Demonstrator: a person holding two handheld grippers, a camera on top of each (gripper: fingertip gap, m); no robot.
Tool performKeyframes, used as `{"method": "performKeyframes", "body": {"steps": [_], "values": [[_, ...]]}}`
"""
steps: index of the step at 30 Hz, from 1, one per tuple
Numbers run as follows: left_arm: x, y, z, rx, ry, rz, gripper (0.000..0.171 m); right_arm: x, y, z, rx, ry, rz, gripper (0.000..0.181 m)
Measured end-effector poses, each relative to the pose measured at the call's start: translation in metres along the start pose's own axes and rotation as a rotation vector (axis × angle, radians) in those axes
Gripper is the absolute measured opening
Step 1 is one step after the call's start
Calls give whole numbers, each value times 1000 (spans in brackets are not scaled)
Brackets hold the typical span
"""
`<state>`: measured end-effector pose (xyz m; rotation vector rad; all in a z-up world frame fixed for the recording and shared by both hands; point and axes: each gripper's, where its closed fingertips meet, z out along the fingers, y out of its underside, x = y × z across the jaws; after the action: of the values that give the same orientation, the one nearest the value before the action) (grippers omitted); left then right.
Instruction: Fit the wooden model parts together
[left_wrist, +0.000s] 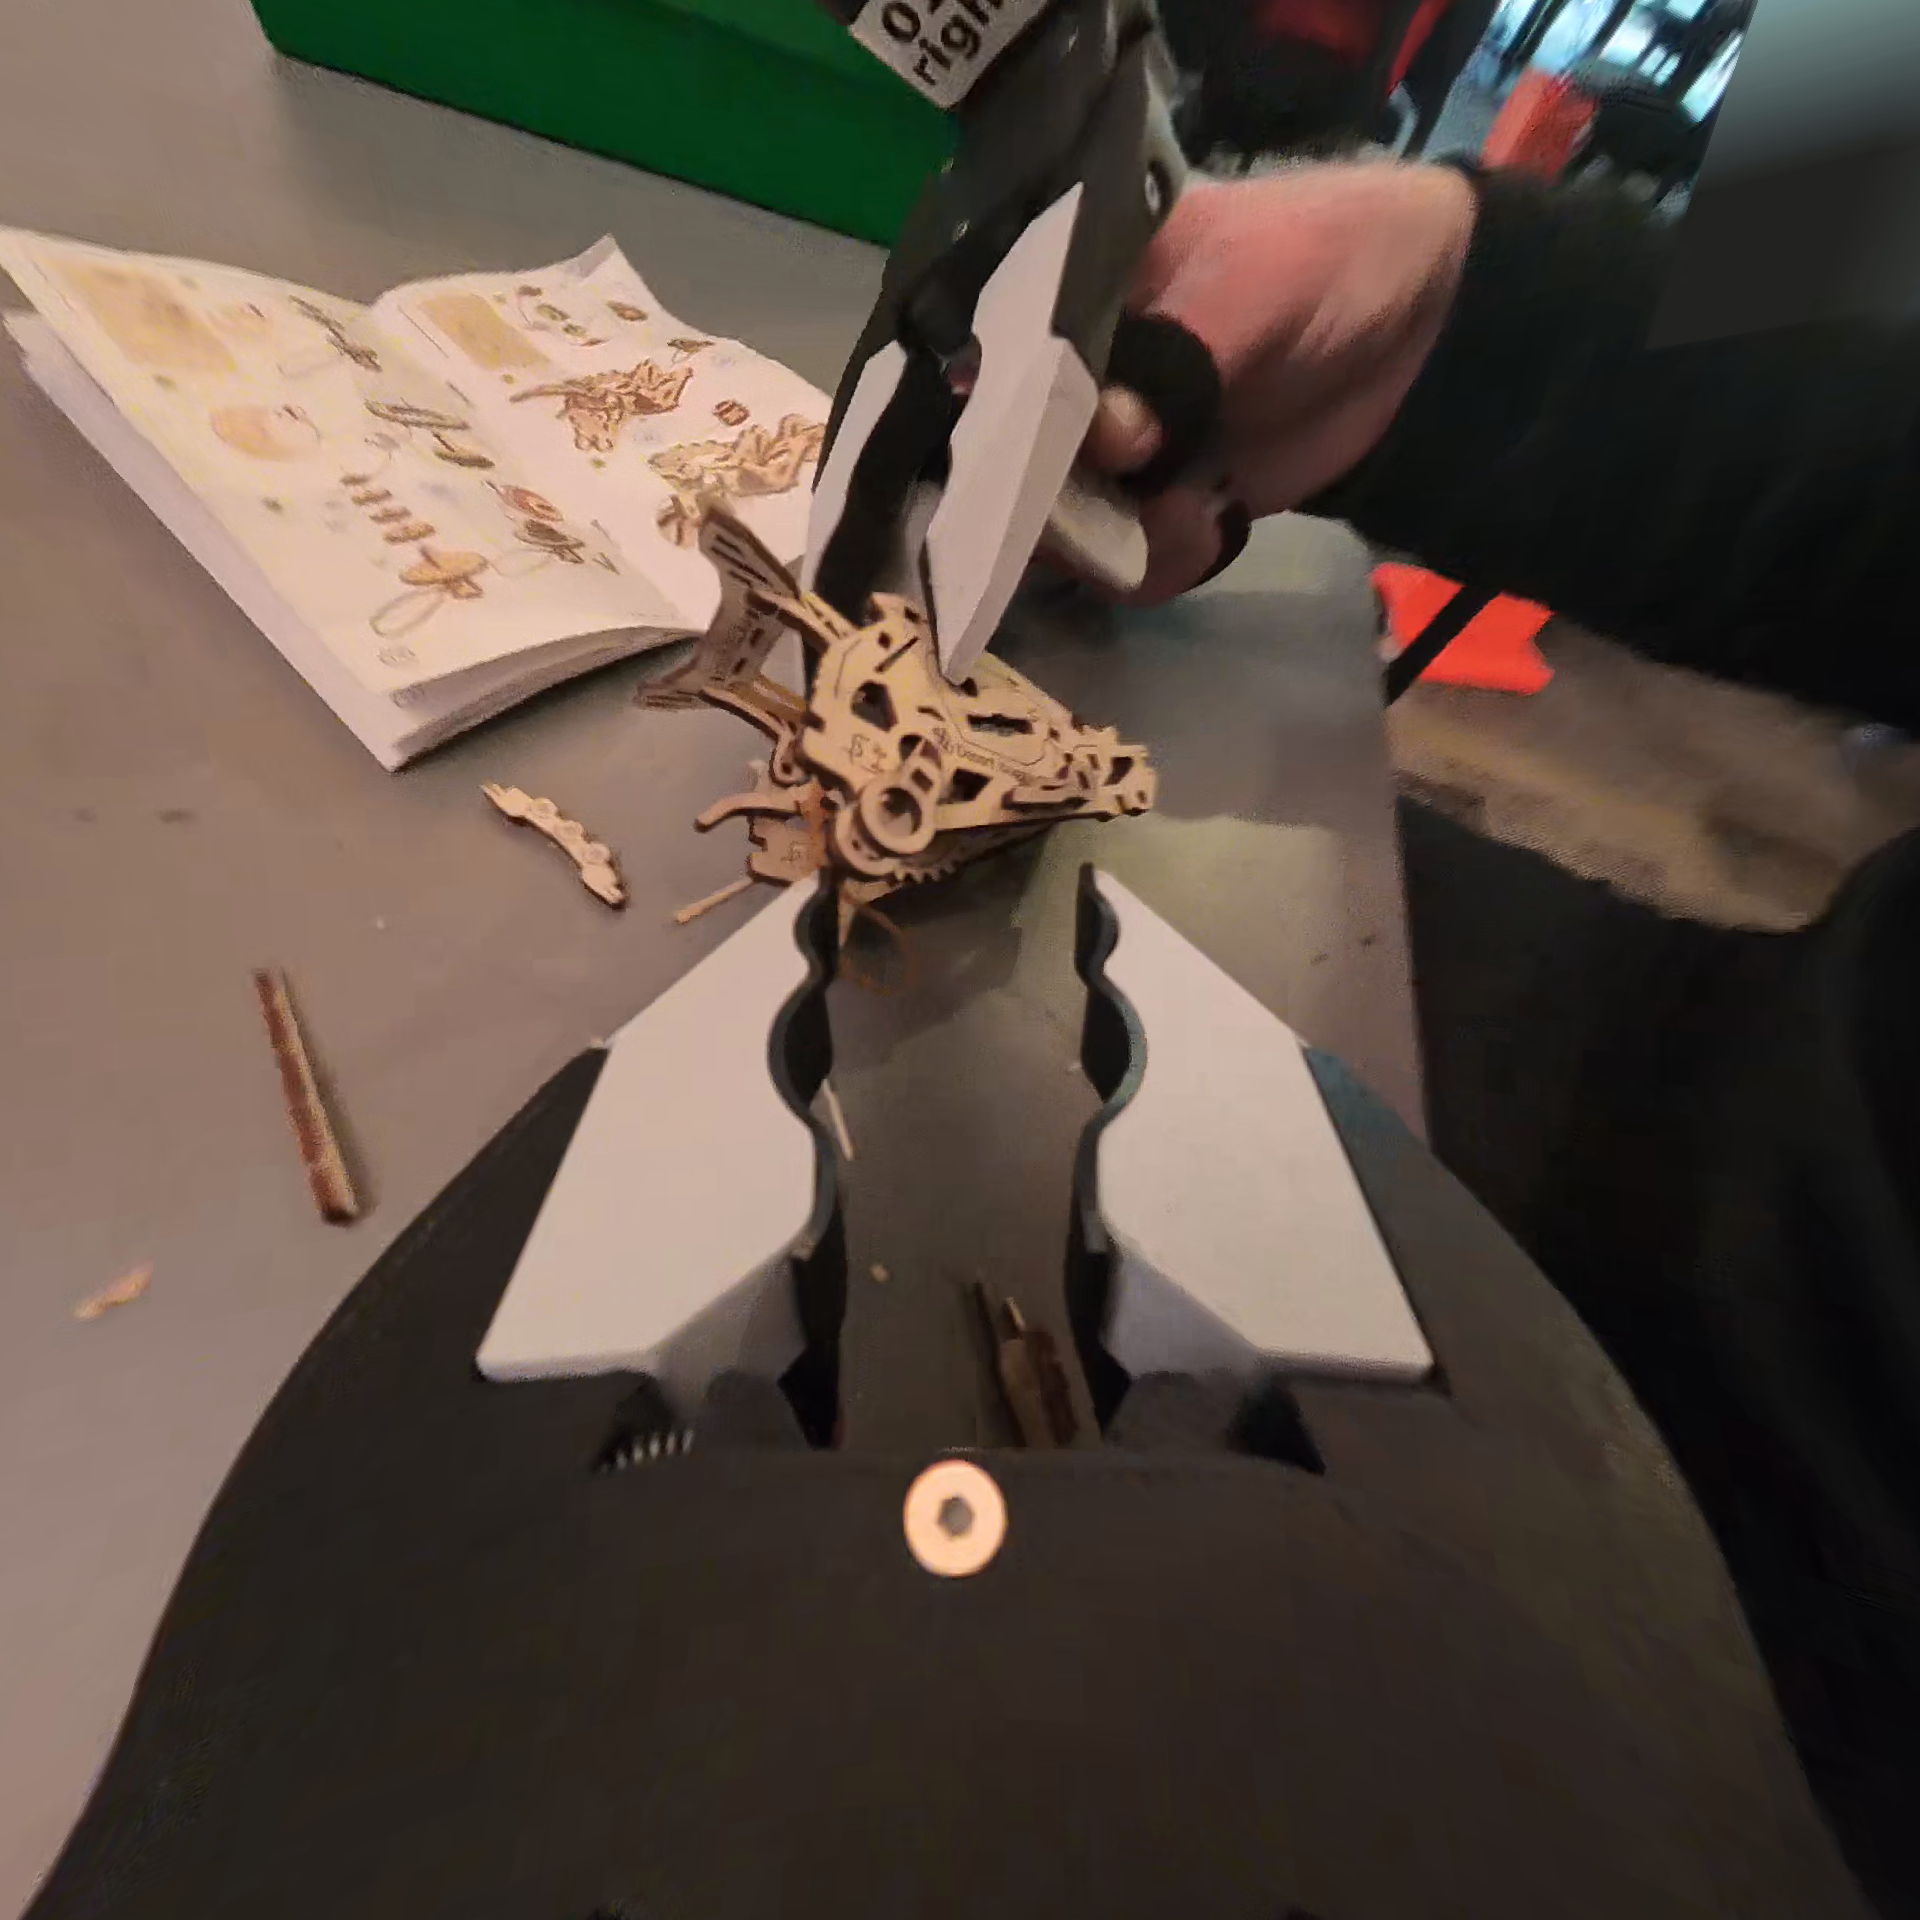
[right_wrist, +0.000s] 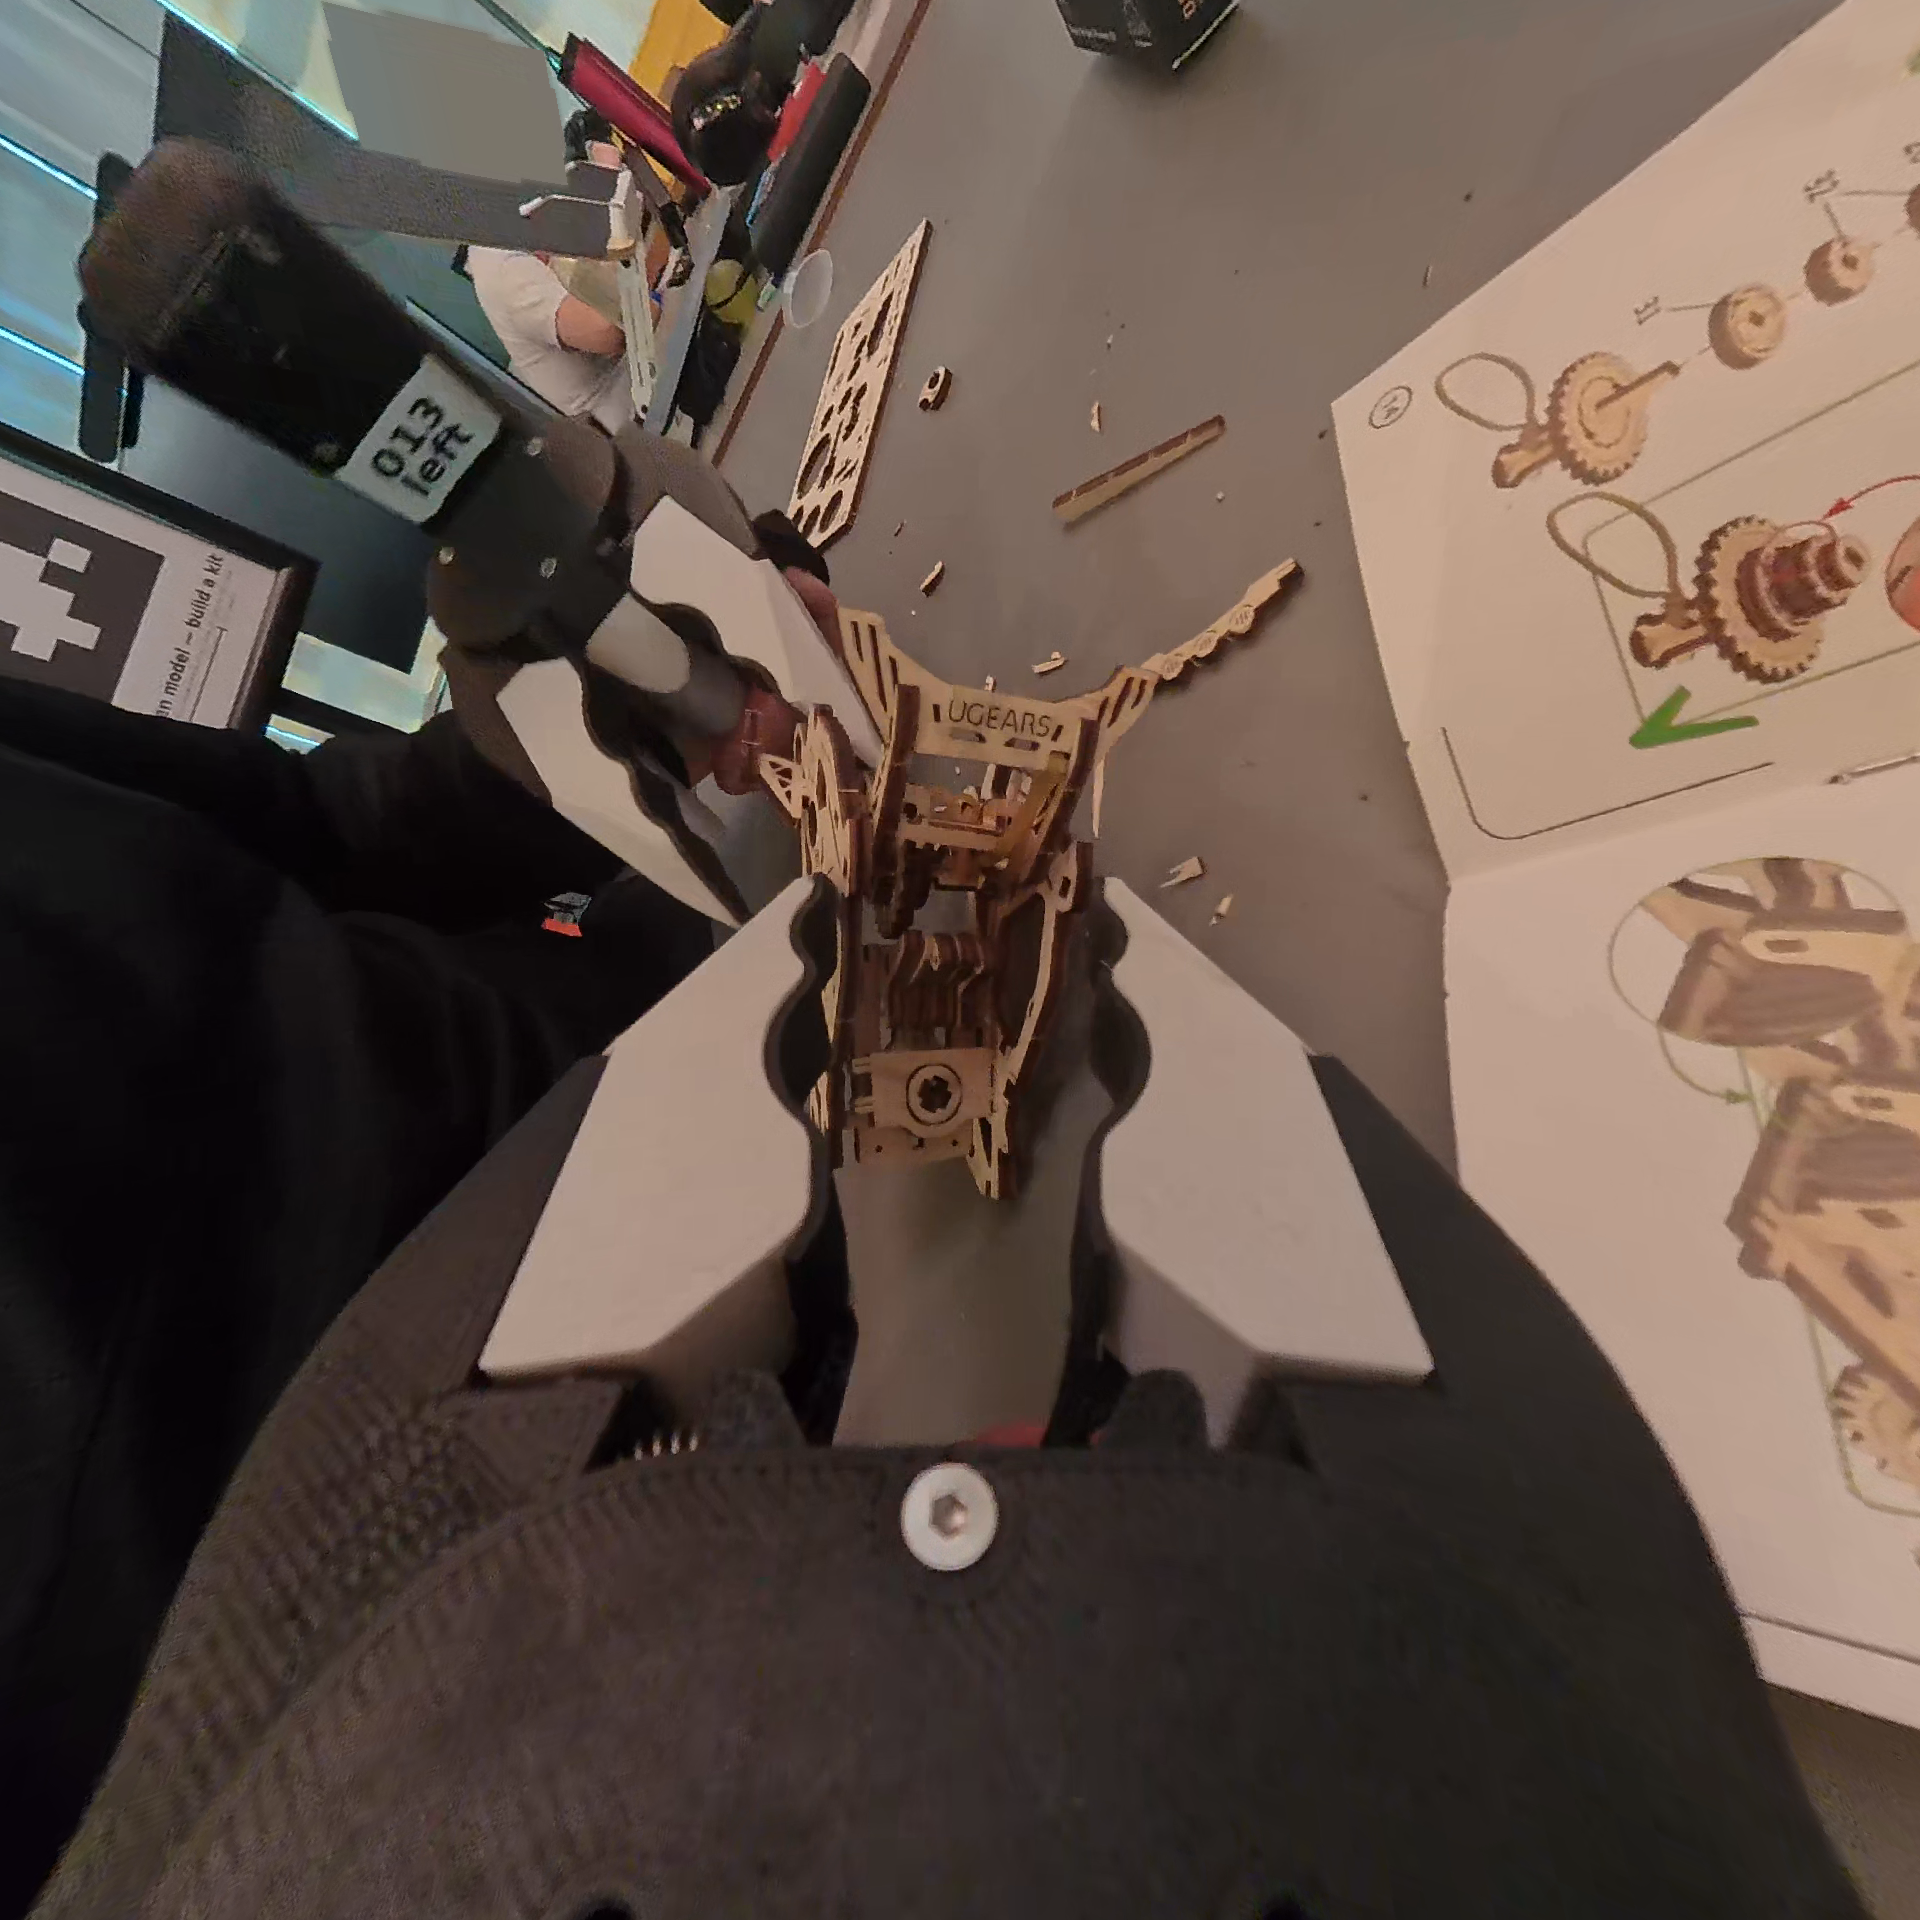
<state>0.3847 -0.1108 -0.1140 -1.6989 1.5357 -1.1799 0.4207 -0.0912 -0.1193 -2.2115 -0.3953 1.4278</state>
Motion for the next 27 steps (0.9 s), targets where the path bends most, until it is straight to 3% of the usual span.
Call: {"method": "performKeyframes", "body": {"steps": [5,10,18,24,27], "values": [[-9,-11,8,10,-79,109,50,2,-1,-2,-15,16,0,44],[-11,-12,16,-27,-101,232,42,9,-1,-4,-24,43,2,43],[-15,-15,18,-13,-100,219,35,10,-7,-12,-1,105,-45,49],[-18,-12,14,-22,-111,212,36,-4,-5,-33,22,256,-186,58],[-25,-9,9,-42,-121,206,37,-10,7,-33,-41,389,-289,69]]}}
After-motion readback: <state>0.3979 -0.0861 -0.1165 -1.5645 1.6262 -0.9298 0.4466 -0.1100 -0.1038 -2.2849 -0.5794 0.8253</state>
